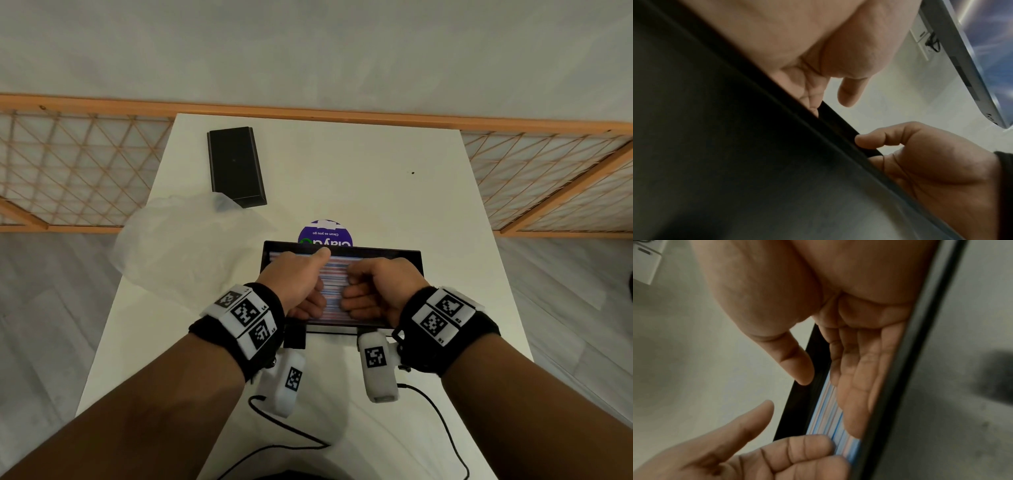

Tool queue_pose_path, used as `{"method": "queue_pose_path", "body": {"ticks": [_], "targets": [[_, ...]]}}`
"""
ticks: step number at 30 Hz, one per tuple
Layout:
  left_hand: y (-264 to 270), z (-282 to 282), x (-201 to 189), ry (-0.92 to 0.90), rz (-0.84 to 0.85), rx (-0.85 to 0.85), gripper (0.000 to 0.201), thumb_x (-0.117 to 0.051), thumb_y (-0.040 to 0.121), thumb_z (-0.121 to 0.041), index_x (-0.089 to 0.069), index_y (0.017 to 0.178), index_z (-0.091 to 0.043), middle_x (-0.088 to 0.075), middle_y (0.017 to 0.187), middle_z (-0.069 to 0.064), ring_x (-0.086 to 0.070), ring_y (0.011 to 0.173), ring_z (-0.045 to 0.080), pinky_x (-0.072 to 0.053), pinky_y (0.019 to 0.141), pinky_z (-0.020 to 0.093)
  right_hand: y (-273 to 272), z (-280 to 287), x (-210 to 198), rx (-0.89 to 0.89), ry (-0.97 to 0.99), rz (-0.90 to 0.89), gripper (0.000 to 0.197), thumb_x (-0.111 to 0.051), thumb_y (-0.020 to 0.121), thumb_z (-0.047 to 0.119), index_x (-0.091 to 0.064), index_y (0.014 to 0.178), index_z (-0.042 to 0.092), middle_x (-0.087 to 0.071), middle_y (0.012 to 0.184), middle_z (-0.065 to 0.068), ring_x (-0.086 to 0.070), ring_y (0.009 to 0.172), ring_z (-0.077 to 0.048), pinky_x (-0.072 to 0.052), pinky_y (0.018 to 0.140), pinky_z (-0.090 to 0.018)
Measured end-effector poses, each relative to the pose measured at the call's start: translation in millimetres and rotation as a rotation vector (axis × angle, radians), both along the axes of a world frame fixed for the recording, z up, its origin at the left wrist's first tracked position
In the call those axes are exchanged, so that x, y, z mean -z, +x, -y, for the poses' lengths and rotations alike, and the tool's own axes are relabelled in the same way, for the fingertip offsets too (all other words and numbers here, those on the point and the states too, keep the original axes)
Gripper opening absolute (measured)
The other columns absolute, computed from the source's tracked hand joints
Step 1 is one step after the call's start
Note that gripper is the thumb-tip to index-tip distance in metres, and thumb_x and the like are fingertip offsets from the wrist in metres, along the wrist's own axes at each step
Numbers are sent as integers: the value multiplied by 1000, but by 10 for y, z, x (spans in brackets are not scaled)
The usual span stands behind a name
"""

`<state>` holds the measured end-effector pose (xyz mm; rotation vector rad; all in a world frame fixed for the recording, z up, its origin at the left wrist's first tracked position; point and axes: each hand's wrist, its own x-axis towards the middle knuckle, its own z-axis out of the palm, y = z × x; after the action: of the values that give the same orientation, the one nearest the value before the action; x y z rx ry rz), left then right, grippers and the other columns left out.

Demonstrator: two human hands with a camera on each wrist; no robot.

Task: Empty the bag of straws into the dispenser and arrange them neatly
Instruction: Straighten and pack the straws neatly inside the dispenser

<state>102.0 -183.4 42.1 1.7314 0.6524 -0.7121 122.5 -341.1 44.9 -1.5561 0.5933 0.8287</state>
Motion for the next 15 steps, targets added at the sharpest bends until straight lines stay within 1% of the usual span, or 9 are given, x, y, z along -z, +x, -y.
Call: {"method": "queue_pose_path", "body": {"ticks": [3, 9, 15], "targets": [[3, 1, -7, 16, 12, 35, 66, -45, 96, -60, -67, 95, 1, -76, 78, 19, -68, 57, 27, -51, 56, 27, 16, 13, -6, -15, -4, -3, 18, -65, 88, 20, -60, 82, 4, -69, 66, -16, -70, 59, -31, -56, 54, -33], [-1, 11, -17, 42, -22, 90, 64, -43, 97, -59, -67, 93, 0, -74, 71, 15, -68, 57, 25, -52, 60, 27, 8, 33, -3, -68, -33, -41, 22, -66, 89, 25, -59, 79, 6, -68, 65, -15, -69, 57, -31, -53, 50, -28], [9, 17, -22, 57, -21, 93, 67, -41, 97, -60, -68, 93, 1, -75, 70, 16, -69, 56, 26, -51, 56, 25, 9, 22, 1, -65, -44, -32, 21, -66, 88, 23, -60, 82, 4, -68, 64, -15, -69, 56, -30, -54, 50, -29]]}}
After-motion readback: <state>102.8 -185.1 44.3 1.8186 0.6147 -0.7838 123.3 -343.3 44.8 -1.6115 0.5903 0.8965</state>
